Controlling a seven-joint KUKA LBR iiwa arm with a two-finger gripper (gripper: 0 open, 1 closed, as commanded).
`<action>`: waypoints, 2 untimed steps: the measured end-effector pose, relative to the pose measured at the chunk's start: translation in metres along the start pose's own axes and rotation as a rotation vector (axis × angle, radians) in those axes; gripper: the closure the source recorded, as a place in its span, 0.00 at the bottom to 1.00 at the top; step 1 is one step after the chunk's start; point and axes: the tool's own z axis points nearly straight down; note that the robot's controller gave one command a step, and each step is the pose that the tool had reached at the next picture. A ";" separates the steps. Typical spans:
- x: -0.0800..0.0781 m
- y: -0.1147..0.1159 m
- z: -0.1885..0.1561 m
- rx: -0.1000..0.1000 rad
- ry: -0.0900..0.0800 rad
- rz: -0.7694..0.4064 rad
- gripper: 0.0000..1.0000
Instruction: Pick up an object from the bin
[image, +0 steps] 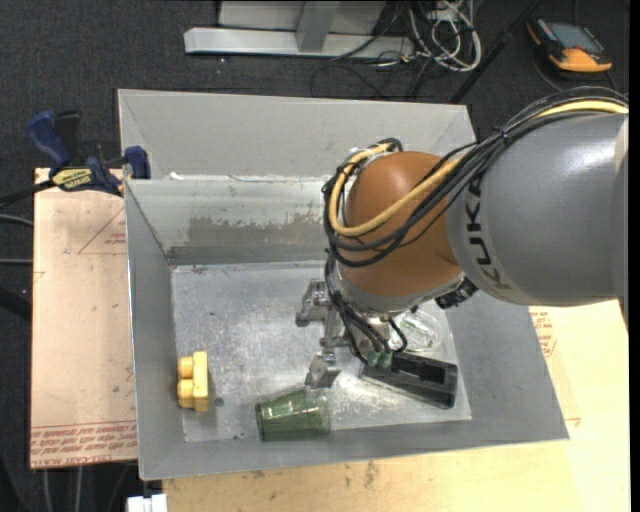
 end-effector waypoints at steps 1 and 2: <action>0.000 0.000 0.000 0.000 0.000 0.000 0.00; 0.000 0.000 0.000 0.000 0.000 -0.001 0.00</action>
Offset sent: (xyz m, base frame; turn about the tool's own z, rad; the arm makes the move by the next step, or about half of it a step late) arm -0.0050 0.0219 -0.1237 -0.3059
